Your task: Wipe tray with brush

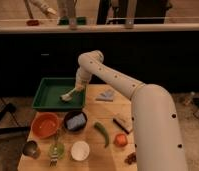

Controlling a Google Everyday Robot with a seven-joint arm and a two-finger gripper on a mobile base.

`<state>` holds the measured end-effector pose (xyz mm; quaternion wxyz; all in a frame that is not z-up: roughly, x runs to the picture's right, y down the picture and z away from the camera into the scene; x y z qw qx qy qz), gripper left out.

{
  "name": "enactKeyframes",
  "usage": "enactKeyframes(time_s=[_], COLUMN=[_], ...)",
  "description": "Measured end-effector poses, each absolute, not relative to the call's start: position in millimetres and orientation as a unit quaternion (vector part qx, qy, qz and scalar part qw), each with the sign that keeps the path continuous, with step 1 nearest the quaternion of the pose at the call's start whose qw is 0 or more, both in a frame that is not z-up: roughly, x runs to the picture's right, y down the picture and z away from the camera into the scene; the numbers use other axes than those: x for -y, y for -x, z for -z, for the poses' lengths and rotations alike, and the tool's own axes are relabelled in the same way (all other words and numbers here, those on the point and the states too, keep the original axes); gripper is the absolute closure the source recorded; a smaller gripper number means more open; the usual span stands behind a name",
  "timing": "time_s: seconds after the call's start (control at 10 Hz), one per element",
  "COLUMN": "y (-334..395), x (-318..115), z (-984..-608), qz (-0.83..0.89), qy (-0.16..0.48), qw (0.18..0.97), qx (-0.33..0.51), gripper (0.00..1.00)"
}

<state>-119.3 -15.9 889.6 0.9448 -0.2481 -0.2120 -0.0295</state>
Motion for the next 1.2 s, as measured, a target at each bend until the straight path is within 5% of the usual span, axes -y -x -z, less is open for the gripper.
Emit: enactKeyframes(time_s=[0.7, 1.2], y=[119, 113], x=[15, 40], z=[-890, -932], qz=[0.027, -0.003], qy=[0.250, 0.276], qw=[0.944, 0.938], qx=[0.212, 0.211], gripper=[1.00, 1.00])
